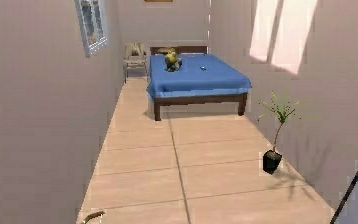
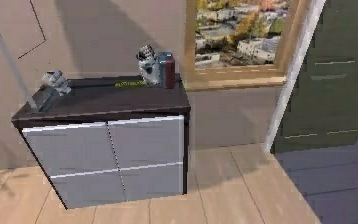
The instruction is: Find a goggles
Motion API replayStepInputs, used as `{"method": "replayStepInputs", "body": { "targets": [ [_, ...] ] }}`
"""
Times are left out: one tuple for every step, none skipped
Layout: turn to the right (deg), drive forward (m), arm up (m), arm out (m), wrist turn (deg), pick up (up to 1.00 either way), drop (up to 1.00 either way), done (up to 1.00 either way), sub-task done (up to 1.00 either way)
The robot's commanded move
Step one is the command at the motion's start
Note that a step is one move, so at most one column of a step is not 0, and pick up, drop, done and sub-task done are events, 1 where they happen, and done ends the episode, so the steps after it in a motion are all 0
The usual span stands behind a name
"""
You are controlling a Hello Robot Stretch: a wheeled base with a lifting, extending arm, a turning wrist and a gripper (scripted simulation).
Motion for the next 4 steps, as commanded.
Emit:
{"method": "replayStepInputs", "body": {
  "targets": [
    [45.0,0.0,0.0,0.0,0.0,0.0,0.0,0.0,0.0],
    [36.0,0.0,0.0,0.0,0.0,0.0,0.0,0.0,0.0],
    [0.0,0.15,0.0,0.0,0.0,0.0,0.0,0.0,0.0],
    [-24.0,0.0,0.0,0.0,0.0,0.0,0.0,0.0,0.0]
  ]
}}
